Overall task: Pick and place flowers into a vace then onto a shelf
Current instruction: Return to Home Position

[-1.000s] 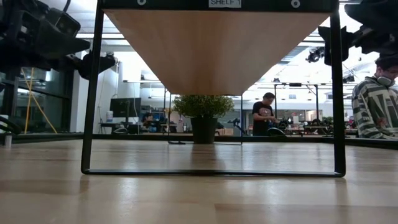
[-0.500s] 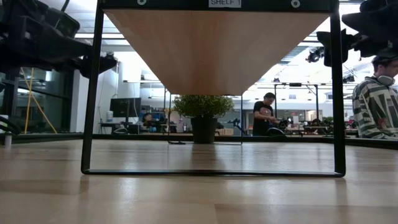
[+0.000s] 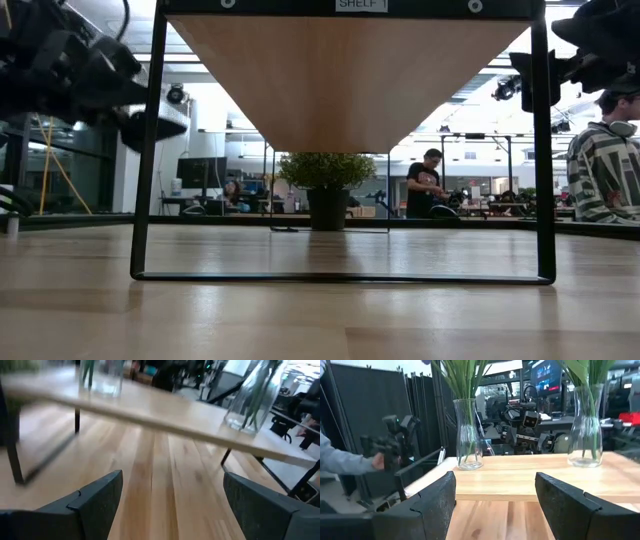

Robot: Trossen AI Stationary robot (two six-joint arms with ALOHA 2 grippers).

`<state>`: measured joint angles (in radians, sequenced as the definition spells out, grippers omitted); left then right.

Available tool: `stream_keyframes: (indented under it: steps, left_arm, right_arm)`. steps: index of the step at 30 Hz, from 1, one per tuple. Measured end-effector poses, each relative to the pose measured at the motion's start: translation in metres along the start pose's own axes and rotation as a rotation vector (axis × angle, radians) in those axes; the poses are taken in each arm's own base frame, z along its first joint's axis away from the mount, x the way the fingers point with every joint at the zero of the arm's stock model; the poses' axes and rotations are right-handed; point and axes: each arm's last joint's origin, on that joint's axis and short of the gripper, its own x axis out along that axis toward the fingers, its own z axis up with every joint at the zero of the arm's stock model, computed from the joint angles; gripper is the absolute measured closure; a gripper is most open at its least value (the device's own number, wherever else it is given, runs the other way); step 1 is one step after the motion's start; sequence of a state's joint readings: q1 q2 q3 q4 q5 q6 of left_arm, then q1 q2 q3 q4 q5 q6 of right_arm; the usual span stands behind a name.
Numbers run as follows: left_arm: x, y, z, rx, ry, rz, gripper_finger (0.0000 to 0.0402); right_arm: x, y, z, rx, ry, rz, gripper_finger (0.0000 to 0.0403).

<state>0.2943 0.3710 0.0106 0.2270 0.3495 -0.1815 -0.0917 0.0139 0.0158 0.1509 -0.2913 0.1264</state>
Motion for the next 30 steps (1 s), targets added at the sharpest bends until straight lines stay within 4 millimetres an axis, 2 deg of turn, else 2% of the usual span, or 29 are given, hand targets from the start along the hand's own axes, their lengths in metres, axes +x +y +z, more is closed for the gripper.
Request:
stream_keyframes:
  steps: [3, 10, 17, 30]
  left_arm:
    - [0.000, 0.001, -0.006, -0.063, 0.059, 0.013, 0.0023]
    - [-0.001, 0.002, -0.015, -0.089, 0.151, 0.032, 0.0023]
    - [-0.001, 0.002, -0.015, -0.090, 0.150, 0.033, 0.0023]
    - [-0.017, -0.013, 0.005, 0.010, -0.107, -0.041, 0.0023]
  right_arm:
    - [0.000, 0.000, 0.000, 0.037, 0.001, 0.000, 0.0141]
    - [0.000, 0.000, 0.000, 0.030, 0.000, 0.000, 0.0141]
    - [0.000, 0.000, 0.000, 0.031, 0.000, 0.000, 0.0141]
    - [0.000, 0.000, 0.000, 0.031, 0.004, -0.001, 0.0141]
